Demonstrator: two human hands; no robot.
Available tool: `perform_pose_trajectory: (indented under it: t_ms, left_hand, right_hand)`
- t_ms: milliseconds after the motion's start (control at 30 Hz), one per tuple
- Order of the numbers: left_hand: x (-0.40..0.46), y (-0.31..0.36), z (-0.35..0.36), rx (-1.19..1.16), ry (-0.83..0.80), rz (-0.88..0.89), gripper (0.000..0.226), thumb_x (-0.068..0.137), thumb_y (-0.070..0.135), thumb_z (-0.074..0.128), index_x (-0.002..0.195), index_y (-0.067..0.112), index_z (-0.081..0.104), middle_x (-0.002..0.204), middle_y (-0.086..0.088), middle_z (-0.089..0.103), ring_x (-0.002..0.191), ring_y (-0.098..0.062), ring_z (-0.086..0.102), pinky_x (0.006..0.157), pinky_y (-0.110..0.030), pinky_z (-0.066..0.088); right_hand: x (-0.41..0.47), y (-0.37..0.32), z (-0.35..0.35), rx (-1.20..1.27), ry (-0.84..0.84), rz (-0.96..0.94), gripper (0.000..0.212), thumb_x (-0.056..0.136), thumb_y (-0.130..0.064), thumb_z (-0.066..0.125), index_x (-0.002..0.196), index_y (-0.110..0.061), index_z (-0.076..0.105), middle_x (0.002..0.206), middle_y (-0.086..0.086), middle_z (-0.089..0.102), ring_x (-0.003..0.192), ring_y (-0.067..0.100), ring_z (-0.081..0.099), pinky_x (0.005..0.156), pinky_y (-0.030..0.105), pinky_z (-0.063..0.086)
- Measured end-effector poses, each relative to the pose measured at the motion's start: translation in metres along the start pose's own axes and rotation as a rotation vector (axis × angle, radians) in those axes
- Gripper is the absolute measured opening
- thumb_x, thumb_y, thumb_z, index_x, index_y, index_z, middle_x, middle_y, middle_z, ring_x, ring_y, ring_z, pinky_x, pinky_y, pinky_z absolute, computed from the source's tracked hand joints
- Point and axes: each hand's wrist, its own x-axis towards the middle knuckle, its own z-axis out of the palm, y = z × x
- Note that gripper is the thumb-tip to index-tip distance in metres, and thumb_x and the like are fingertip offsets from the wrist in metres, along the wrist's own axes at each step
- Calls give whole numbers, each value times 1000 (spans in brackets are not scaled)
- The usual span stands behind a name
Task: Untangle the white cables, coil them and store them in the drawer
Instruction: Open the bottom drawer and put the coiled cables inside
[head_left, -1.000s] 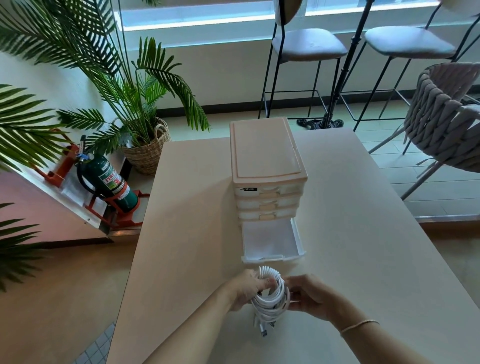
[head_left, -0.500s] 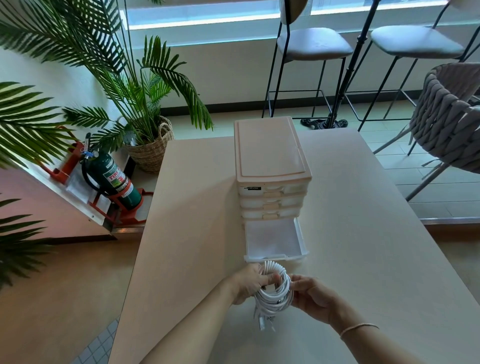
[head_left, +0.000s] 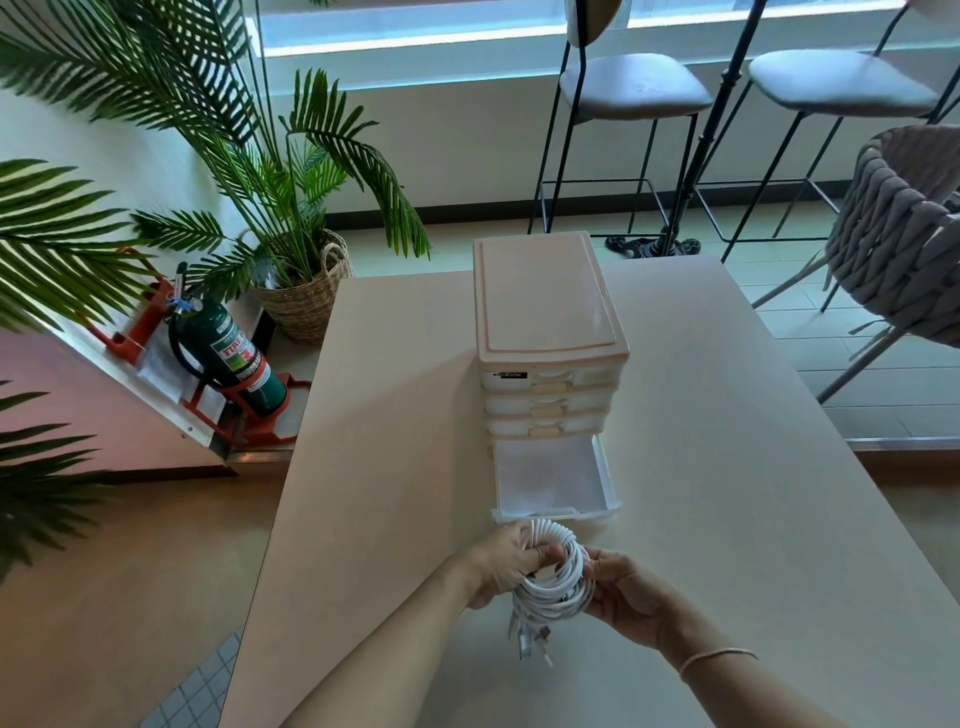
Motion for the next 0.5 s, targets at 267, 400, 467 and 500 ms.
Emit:
perform_pose_trajectory:
  t_ms: [267,400,467,500]
  left_hand:
    - [-4,3,2,-10,6,11,5,92,16,57,96,18,61,86,6,66,80,-5,61,76,-17,47]
    - [-6,5,1,-23,-9,26,8,91,16,58,99,16,60,88,4,65,79,-4,62,77,-18,48]
    - [-8,8,0,-41,-15,25,11,91,15,59,102,12,59,86,3,65,77,-4,62,76,-18,48]
    - [-9,10,-1,-41,-22,24,11,91,14,59,101,11,60,85,5,66,76,-4,62,76,-18,49]
  right_hand:
    - [-2,-4,1,-32,26,29,74,28,-22,93,96,-1,71,83,13,70,68,19,68,63,27,58]
    - [-5,-6,4,-48,21,25,79,30,-22,93,101,0,67,84,13,70,69,19,69,63,27,58]
    - [-6,-7,4,-49,8,13,76,34,-22,94,102,-1,68,88,13,70,74,19,69,66,27,58]
    - [-7,-7,4,-49,1,5,73,37,-23,94,103,-1,69,90,13,70,77,19,69,68,27,58]
